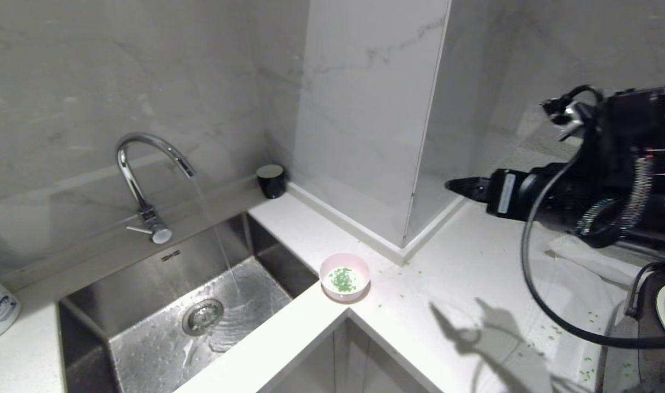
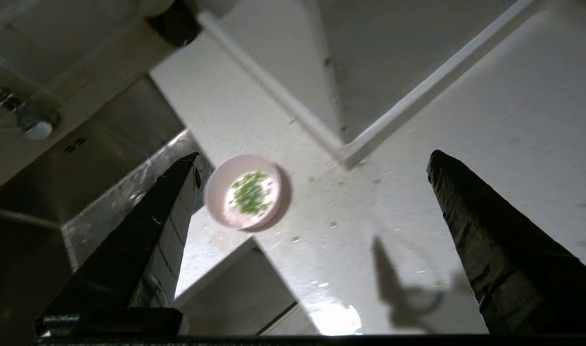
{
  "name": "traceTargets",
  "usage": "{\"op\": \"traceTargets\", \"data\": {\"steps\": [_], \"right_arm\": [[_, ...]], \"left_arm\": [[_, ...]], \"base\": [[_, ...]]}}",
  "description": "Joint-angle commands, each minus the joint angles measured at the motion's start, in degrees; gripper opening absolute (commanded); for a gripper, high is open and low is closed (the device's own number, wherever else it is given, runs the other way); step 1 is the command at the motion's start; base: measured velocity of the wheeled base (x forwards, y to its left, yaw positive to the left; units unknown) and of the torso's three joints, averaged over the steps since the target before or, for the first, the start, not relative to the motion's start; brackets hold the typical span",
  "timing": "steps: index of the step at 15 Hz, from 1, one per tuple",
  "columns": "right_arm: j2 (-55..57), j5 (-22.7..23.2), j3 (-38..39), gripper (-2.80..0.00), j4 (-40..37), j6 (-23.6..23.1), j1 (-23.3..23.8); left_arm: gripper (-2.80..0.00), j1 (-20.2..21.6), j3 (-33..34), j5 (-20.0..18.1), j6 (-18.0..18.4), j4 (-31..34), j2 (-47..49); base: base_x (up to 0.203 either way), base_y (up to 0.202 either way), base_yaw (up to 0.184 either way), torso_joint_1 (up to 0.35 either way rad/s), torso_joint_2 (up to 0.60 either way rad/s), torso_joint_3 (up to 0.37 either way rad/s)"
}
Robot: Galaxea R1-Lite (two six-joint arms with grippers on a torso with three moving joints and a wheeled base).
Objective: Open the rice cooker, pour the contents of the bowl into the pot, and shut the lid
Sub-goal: Pick up the bowl on the table
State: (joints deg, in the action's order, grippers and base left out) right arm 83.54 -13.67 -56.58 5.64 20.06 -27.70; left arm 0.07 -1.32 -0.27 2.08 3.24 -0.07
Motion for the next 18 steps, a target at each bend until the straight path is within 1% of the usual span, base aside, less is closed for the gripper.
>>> {"op": "traceTargets", "data": {"steps": [1, 3, 4, 6, 8, 11, 14, 15, 16, 18], "right_arm": [[-13.7, -1.5, 3.0, 0.0, -1.8, -4.2, 3.4], [-20.5, -2.3, 5.4, 0.0, -3.6, -6.9, 6.3], [-23.7, -2.5, 6.5, -2.8, -5.1, -8.2, 7.6], [-29.1, -2.7, 8.6, -2.8, -7.9, -10.9, 10.5], [-33.7, -2.7, 10.0, -2.8, -9.3, -12.1, 12.7], [-40.4, -2.7, 11.7, -2.8, -14.3, -14.6, 13.3], [-48.0, -2.8, 14.5, -2.8, -15.5, -17.8, 13.7], [-50.3, -2.8, 14.8, -2.8, -15.9, -18.3, 14.9], [-52.5, -2.8, 14.9, -2.8, -16.6, -18.6, 17.7], [-56.8, -2.7, 15.3, -2.8, -19.0, -19.6, 21.7]], "left_arm": [[-2.8, 0.0, 0.0, 0.0, -0.1, -0.1, -0.1], [-2.8, 0.0, 0.0, 0.0, -0.1, -0.2, -0.1], [-2.8, 0.0, 0.0, 0.0, -0.1, -0.2, -0.1], [-2.8, 0.0, 0.1, 0.0, -0.2, -0.2, -0.1], [-2.8, 0.0, 0.1, 0.1, -0.4, -0.2, -0.1], [-2.8, 0.0, 0.1, 0.2, -0.8, -0.3, -0.1], [-2.8, 0.2, 0.0, 0.2, -0.7, -0.2, -0.1], [-2.8, 0.1, 0.0, 0.2, -0.7, -0.2, -0.1], [-2.8, 0.0, 0.1, 0.2, -0.9, -0.2, -0.1], [-2.8, 0.0, 0.1, 0.2, -1.1, -0.3, -0.1]], "base": [[0.0, 0.0, 0.0, 0.0, 0.0, 0.0], [0.0, 0.0, 0.0, 0.0, 0.0, 0.0], [0.0, 0.0, 0.0, 0.0, 0.0, 0.0], [0.0, 0.0, 0.0, 0.0, 0.0, 0.0], [0.0, 0.0, 0.0, 0.0, 0.0, 0.0], [0.0, 0.0, 0.0, 0.0, 0.0, 0.0], [0.0, 0.0, 0.0, 0.0, 0.0, 0.0], [0.0, 0.0, 0.0, 0.0, 0.0, 0.0], [0.0, 0.0, 0.0, 0.0, 0.0, 0.0], [0.0, 0.0, 0.0, 0.0, 0.0, 0.0]]}}
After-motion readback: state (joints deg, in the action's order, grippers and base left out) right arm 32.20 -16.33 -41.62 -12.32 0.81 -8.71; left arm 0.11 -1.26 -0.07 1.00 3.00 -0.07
